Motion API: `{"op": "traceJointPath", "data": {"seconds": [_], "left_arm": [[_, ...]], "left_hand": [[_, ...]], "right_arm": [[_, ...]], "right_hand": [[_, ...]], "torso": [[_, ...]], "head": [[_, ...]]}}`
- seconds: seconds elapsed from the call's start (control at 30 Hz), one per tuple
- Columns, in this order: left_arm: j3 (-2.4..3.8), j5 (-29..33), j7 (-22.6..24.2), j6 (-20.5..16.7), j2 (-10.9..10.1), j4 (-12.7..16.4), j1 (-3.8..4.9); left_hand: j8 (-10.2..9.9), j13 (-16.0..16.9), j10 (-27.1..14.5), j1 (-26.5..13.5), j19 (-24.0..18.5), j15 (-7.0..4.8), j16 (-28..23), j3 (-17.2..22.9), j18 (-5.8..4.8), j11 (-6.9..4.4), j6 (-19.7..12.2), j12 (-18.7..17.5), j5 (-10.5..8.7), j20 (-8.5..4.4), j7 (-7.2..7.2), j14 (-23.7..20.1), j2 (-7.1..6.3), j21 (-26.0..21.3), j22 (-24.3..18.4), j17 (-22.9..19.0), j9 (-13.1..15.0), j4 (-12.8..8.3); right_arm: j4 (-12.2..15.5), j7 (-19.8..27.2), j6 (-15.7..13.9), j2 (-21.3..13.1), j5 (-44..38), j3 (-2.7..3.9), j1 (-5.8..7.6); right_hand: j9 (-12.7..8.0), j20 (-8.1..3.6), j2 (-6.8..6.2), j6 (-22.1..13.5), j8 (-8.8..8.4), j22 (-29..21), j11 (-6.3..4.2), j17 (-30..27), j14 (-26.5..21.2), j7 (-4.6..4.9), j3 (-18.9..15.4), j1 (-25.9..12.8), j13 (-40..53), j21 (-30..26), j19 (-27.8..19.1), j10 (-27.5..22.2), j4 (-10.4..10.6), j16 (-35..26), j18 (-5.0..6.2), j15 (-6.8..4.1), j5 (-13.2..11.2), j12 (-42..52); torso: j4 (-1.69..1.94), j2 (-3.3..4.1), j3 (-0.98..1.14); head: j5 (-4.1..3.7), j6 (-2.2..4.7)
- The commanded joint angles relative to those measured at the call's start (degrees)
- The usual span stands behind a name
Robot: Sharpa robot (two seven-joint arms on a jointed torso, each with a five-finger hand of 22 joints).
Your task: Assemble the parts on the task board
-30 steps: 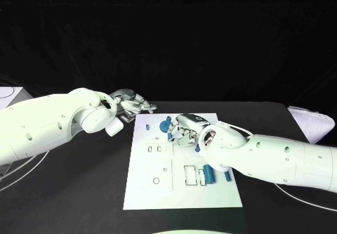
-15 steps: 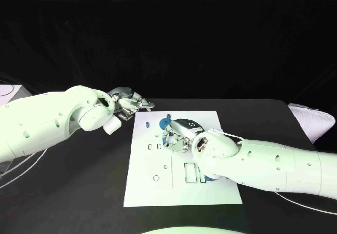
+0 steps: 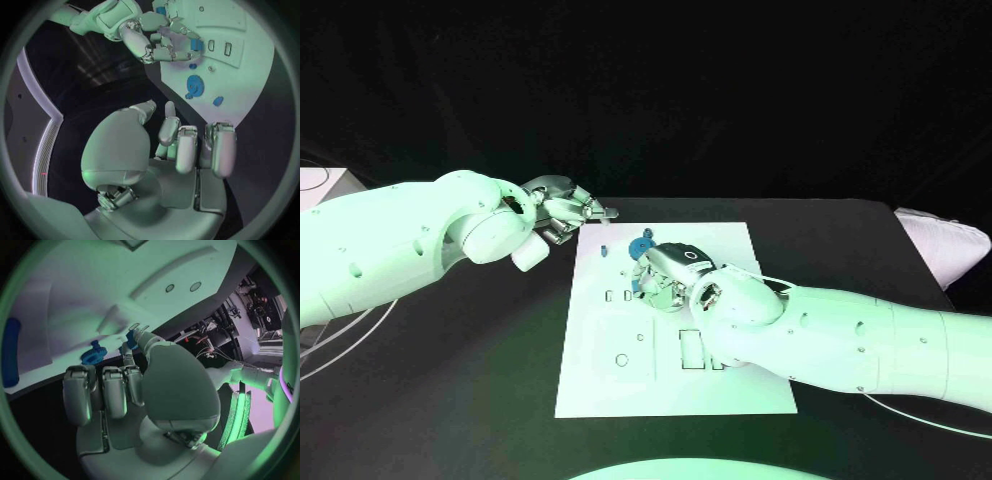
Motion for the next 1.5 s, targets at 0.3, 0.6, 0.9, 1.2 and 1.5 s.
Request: {"op": "traceJointPath", "data": {"seconds": [0.3,0.6,0.9,1.2,1.5], "left_arm": [[-0.01,0.0,-0.4,1.7,0.1,0.0,0.02],[-0.02,0.0,-1.0,2.6,0.1,-0.1,0.02],[-0.03,0.0,-1.1,2.7,0.1,-0.1,0.01],[-0.04,0.0,-1.1,2.9,0.1,-0.3,-0.01],[-0.10,0.0,-1.2,3.1,0.2,-0.5,-0.05]], "left_hand": [[0.2,-0.9,-1.0,-0.3,0.1,-0.24,0.2,0.3,-0.78,0.09,-0.6,-0.9,-0.08,-0.06,0.04,6.0,0.25,-0.5,4.5,15.1,0.2,0.1],[0.1,-1.1,-1.1,-0.3,0.0,-0.21,0.2,0.3,-0.75,0.13,-0.7,-1.1,-0.09,-0.05,0.10,6.0,0.25,-0.6,4.4,15.1,0.3,0.2],[0.1,-1.2,-1.2,-0.3,-0.1,-0.20,0.2,0.4,-0.74,0.15,-0.8,-1.2,-0.09,-0.03,0.12,6.0,0.28,-0.6,4.3,15.1,0.4,0.2],[0.1,-1.2,-1.2,-0.3,-0.1,-0.20,0.2,0.4,-0.74,0.15,-0.8,-1.2,-0.09,-0.03,0.12,6.0,0.28,-0.6,4.3,15.1,0.4,0.2],[0.1,-1.2,-1.2,-0.3,-0.1,-0.20,0.2,0.4,-0.74,0.15,-0.8,-1.2,-0.09,-0.03,0.12,6.0,0.28,-0.6,4.3,15.1,0.4,0.2]], "right_arm": [[-0.5,-0.7,0.3,0.3,-4.6,-0.06,-0.57],[-1.1,-0.6,0.5,0.7,-5.1,-0.10,-1.29],[-1.3,-0.5,0.6,0.9,-5.1,-0.11,-1.71],[-1.3,-0.5,0.6,0.9,-5.2,-0.12,-1.81],[-1.4,-0.5,0.3,1.0,-5.2,-0.12,-1.84]], "right_hand": [[0.0,-0.43,-0.12,0.2,0.34,12.1,-0.49,9.5,4.7,-0.25,0.4,-0.5,8.7,0.1,3.1,1.6,0.0,0.1,-1.00,-0.44,0.5,0.2],[0.0,-0.42,-0.31,0.1,0.32,12.0,-0.46,9.4,4.6,-0.21,0.4,-0.7,8.6,0.0,3.1,1.5,0.0,0.0,-0.97,-0.43,0.5,0.0],[0.0,-0.41,-0.53,-0.1,0.27,12.0,-0.43,9.4,4.6,-0.16,0.3,-0.8,8.5,-0.1,3.0,1.5,0.0,0.0,-0.96,-0.39,0.6,0.0],[0.0,-0.40,-0.62,-0.1,0.25,11.9,-0.41,9.3,4.6,-0.13,0.3,-0.9,8.5,-0.2,3.0,1.4,0.0,0.0,-0.94,-0.38,0.6,-0.1],[-0.2,-0.10,-1.58,-1.7,-0.35,11.5,-0.05,8.8,4.5,0.36,0.1,-1.9,7.7,-0.8,2.6,0.8,0.3,-0.3,-0.78,0.07,0.8,-0.9]], "torso": [[0.05,0.00,0.05],[-0.02,-0.05,0.08],[-0.05,-0.03,0.08],[-0.06,-0.05,0.06],[-0.06,-0.05,0.06]], "head": [[-0.24,-0.72],[-0.13,-1.12],[0.05,-1.25],[0.14,-1.30],[0.14,-1.36]]}}
